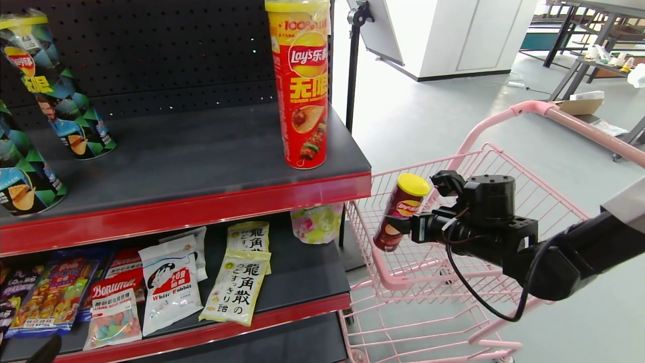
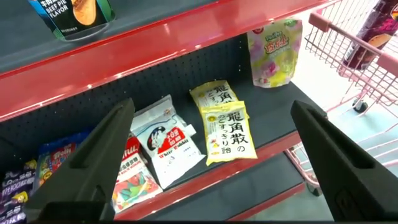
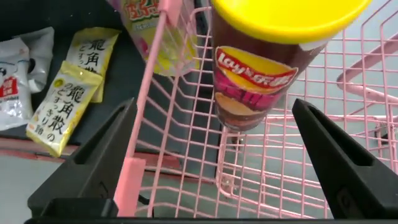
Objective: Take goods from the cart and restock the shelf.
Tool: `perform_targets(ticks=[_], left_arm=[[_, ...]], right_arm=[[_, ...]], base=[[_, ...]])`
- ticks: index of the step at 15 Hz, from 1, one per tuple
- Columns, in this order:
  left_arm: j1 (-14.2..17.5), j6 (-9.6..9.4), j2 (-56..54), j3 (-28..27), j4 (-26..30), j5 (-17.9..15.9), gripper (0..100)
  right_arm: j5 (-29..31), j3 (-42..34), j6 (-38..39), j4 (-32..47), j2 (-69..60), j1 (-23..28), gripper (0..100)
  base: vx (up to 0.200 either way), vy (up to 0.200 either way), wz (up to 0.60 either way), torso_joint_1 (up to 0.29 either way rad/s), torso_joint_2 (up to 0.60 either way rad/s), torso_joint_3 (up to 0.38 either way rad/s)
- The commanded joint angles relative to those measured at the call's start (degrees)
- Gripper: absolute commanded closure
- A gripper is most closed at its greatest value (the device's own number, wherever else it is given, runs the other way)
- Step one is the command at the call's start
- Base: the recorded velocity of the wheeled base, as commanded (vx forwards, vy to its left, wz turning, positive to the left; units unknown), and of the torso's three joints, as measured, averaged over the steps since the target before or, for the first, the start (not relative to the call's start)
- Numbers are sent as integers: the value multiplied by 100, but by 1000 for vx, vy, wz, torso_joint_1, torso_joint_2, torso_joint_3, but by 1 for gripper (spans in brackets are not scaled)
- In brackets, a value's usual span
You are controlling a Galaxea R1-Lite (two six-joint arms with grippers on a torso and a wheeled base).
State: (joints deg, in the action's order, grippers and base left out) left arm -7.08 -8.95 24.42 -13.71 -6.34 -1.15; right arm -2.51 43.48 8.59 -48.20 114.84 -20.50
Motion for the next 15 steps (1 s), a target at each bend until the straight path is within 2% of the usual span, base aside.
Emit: perform_targets(ticks=[1, 11, 12, 15], left_arm=[[-4, -2, 37, 9, 1, 0, 0], [-4, -2, 46, -61, 177, 27, 0], [-4, -2, 46, -61, 177, 71, 0], [-4, -2, 46, -70, 177, 79, 0]], right_arm=[[102, 310, 55, 4, 382, 29, 0], [190, 969, 99, -190, 1058, 161, 0], [198, 1074, 99, -418, 1208, 152, 100], [190, 1101, 169, -488, 1348, 134, 100]], base=[[0, 0, 0, 0, 0, 0], [0, 0, 0, 0, 0, 0], [0, 0, 0, 0, 0, 0], [0, 0, 0, 0, 0, 0]])
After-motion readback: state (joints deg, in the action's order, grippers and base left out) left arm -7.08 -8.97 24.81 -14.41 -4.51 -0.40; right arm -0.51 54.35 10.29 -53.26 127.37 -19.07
